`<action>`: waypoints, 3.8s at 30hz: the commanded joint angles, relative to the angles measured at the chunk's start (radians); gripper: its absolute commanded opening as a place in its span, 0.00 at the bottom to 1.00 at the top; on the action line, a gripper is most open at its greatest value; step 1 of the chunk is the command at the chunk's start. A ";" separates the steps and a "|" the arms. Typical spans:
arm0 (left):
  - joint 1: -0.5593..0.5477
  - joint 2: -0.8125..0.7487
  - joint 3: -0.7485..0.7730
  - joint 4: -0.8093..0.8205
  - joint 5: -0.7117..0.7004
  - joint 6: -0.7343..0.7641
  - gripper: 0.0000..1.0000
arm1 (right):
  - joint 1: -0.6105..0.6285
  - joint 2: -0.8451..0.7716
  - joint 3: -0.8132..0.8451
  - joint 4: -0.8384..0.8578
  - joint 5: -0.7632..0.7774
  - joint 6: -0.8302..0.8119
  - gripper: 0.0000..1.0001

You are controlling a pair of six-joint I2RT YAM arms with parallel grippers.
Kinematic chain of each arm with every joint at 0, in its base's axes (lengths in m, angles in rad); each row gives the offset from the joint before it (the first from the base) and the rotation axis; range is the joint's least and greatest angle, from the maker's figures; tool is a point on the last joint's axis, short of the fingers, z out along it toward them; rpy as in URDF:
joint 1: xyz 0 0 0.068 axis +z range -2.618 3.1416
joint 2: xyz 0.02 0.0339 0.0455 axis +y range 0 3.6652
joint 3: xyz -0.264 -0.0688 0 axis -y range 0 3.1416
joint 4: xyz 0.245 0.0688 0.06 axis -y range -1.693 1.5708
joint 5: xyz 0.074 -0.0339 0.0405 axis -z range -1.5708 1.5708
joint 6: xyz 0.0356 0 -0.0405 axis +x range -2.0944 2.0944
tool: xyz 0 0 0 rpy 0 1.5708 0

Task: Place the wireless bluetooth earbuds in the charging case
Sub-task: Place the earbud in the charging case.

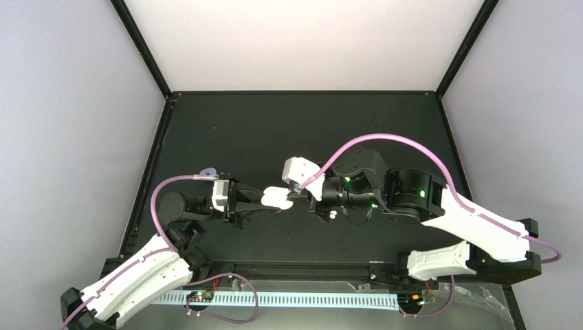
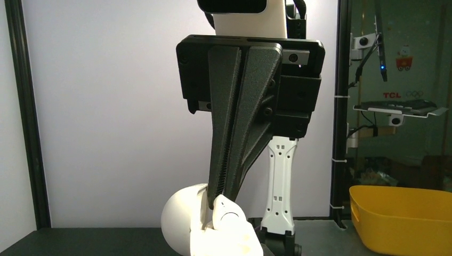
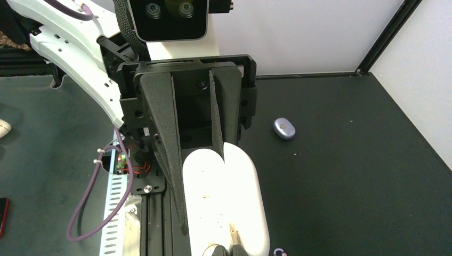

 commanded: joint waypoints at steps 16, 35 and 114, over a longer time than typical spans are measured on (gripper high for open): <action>-0.010 0.019 0.062 -0.075 -0.025 0.049 0.02 | -0.001 -0.025 0.058 -0.031 0.067 -0.027 0.01; -0.011 0.040 0.072 -0.121 -0.108 0.099 0.02 | 0.081 0.037 0.115 -0.128 0.287 -0.062 0.01; -0.011 0.041 0.047 -0.027 -0.160 0.031 0.02 | 0.232 0.086 0.113 -0.114 0.531 -0.043 0.21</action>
